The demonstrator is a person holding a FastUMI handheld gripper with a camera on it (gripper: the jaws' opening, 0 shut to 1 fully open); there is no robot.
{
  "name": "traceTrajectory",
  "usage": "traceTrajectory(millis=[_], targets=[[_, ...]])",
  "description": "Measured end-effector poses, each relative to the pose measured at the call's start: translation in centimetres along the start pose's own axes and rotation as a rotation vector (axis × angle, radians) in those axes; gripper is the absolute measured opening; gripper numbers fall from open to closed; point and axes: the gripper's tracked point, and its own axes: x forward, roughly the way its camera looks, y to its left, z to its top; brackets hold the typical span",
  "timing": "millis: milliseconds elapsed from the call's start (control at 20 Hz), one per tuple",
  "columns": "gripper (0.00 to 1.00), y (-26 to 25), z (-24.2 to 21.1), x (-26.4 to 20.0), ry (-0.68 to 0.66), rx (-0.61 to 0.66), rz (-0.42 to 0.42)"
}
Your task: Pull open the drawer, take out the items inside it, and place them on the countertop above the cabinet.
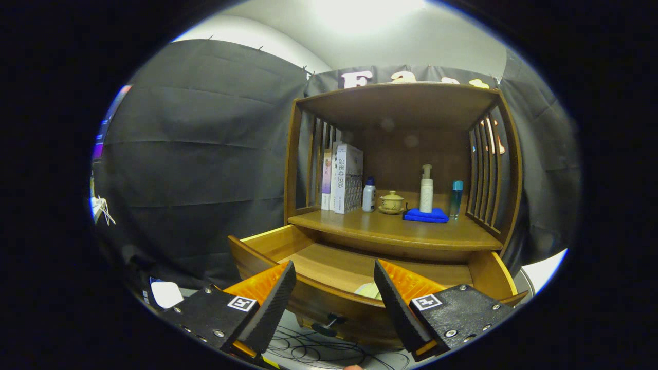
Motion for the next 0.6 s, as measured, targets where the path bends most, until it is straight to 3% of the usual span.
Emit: traceTrajectory(millis=[350,600], targets=[[0.94,-3.7,1.0,4.7,0.145,0.127,-0.034],[0.94,-6.9,-1.5,7.9,0.297,0.218,-0.075]])
